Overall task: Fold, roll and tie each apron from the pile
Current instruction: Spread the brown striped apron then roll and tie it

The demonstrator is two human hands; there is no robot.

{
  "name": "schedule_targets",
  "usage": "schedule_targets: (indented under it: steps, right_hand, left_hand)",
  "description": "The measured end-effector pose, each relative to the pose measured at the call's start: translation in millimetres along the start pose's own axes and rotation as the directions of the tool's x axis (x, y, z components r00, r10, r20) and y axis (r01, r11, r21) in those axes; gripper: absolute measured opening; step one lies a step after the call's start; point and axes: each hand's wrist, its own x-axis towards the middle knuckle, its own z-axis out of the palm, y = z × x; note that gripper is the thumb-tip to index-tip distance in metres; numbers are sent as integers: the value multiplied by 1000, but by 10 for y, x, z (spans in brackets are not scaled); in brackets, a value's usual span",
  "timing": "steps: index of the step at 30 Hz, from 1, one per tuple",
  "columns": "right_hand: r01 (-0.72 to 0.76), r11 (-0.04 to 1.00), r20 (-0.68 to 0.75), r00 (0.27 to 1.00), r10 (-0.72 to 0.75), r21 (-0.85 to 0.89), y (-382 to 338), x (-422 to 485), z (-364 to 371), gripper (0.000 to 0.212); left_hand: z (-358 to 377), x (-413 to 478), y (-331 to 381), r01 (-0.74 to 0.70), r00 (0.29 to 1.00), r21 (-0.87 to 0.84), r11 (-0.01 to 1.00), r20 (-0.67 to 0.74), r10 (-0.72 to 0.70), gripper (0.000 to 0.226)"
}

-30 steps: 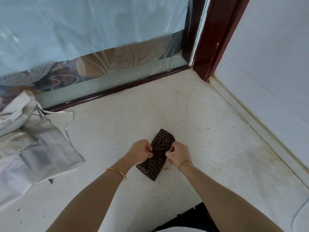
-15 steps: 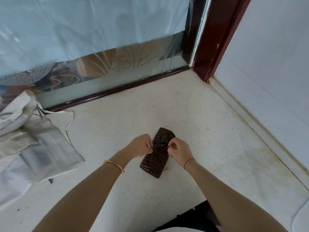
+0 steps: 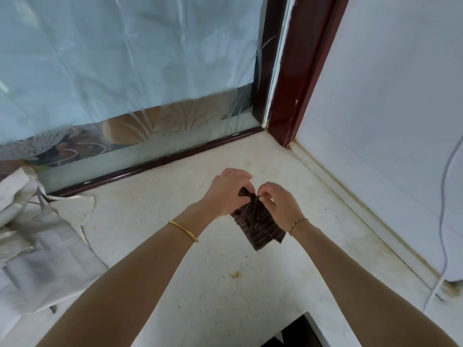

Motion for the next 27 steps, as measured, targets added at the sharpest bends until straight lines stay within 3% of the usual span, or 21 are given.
schedule_targets:
  steps: [6, 10, 18, 24, 27]
  right_hand:
    - [15, 1000, -192, 981, -17, -16, -199, 96, -546, 12]
    - [36, 998, -302, 952, -51, -55, -390, 182, -963, 11]
    - [134, 991, -548, 829, -112, 0, -786, 346, -1970, 9]
    - [120, 951, -555, 830, 61, 285, -975, 261, -2557, 35]
    - [167, 942, -575, 818, 32, 290, -997, 138, -2712, 54]
  left_hand:
    - [-331, 319, 433, -52, 995, 76, 996, -84, 58, 15]
    - [-634, 497, 714, -97, 974, 33, 995, -200, 102, 12]
    - [-1519, 851, 1382, -270, 878, 31, 962, -403, 259, 8]
    - [-2057, 1057, 1836, -328, 766, 84, 941, -558, 318, 7]
    - [-2265, 1125, 2035, -293, 704, 163, 942, -630, 328, 10]
